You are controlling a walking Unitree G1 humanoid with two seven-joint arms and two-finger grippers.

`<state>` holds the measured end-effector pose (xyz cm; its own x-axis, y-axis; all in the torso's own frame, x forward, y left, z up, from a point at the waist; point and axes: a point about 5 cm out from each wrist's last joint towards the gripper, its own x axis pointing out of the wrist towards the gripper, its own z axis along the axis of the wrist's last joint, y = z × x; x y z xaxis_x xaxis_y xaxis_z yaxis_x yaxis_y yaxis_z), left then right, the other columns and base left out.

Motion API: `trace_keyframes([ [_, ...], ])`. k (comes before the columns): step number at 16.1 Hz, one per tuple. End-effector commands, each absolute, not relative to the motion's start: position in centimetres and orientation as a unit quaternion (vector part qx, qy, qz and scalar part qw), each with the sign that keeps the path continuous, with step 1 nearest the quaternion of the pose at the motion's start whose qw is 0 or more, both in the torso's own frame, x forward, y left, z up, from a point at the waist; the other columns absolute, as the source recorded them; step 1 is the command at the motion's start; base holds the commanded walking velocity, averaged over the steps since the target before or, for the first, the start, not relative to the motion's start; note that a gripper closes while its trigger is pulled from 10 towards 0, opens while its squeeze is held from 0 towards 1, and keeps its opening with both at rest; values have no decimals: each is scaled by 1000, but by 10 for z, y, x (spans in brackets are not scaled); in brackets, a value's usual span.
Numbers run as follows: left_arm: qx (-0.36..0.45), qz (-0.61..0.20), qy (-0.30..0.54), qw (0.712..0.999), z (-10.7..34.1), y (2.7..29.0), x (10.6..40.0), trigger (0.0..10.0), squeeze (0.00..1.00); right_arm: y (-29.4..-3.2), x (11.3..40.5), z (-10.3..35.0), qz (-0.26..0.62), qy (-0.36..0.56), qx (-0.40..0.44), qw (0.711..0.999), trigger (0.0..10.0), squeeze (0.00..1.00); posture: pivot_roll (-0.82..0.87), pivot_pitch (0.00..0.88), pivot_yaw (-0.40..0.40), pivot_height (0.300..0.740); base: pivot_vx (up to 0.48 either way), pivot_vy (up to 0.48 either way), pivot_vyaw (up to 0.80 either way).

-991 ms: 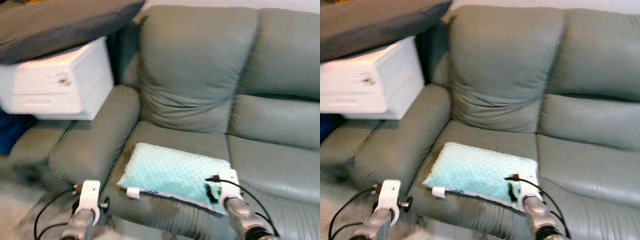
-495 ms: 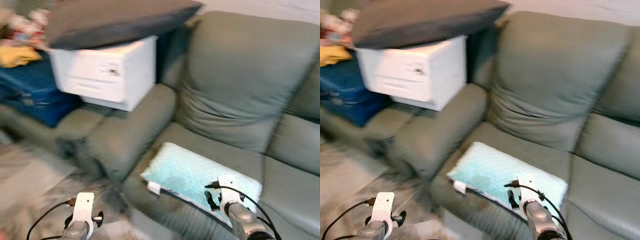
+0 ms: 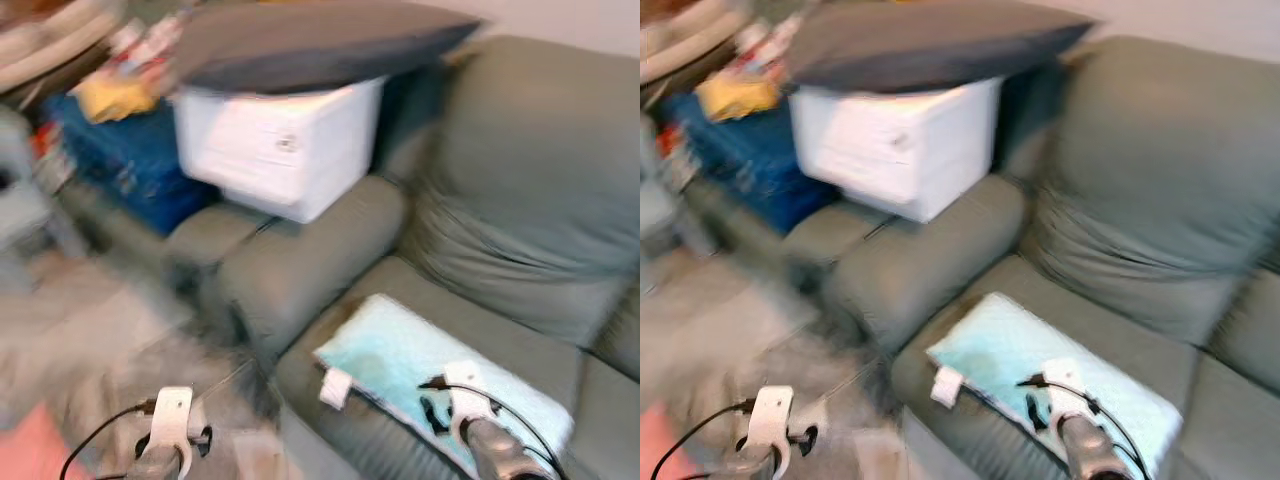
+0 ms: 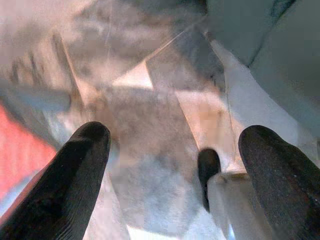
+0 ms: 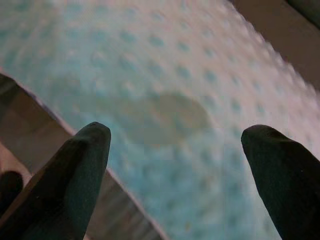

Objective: Move the pillow to the sofa

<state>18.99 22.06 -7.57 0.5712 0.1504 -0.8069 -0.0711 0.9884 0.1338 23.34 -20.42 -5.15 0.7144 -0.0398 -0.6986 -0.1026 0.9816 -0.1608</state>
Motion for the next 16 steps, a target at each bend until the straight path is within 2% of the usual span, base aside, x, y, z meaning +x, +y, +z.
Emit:
trace_keyframes([
  [1,43,62,461,884,-75,223,190,10000,0,-199,234,-52,25,379,-87,921,10000,0,-59,0,24,740,0,0,800],
  [13,34,67,462,883,-75,224,190,10000,0,-195,233,-54,35,383,-97,918,10000,0,-55,0,24,740,0,0,800],
  [16,34,67,461,884,-74,224,191,10000,0,-194,235,-52,34,381,-89,920,10000,0,-43,0,0,740,0,0,198],
])
